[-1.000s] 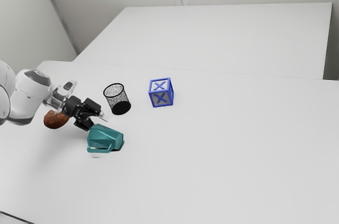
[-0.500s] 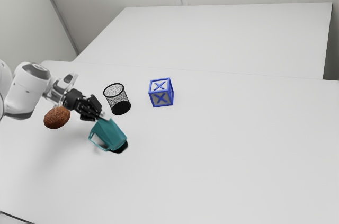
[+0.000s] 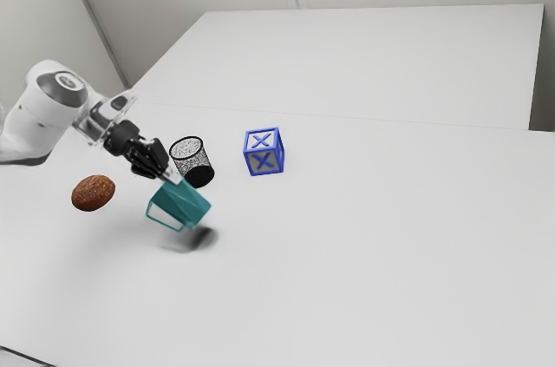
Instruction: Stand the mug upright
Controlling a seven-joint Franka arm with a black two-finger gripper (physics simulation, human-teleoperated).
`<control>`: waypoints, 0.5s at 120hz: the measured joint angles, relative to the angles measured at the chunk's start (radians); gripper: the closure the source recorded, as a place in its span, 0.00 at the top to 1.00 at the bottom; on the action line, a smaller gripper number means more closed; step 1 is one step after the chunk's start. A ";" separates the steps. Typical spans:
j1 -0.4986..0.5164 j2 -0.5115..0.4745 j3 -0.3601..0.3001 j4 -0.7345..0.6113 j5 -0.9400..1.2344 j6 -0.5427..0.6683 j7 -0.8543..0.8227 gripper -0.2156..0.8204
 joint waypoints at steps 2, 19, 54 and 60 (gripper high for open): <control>-0.017 -0.008 -0.001 0.000 0.024 0.011 -0.002 0.03; -0.157 -0.051 -0.007 -0.002 0.239 0.117 -0.019 0.03; -0.402 -0.125 -0.032 -0.118 0.707 0.346 -0.056 0.03; -0.414 -0.132 -0.036 -0.134 0.758 0.370 -0.066 0.03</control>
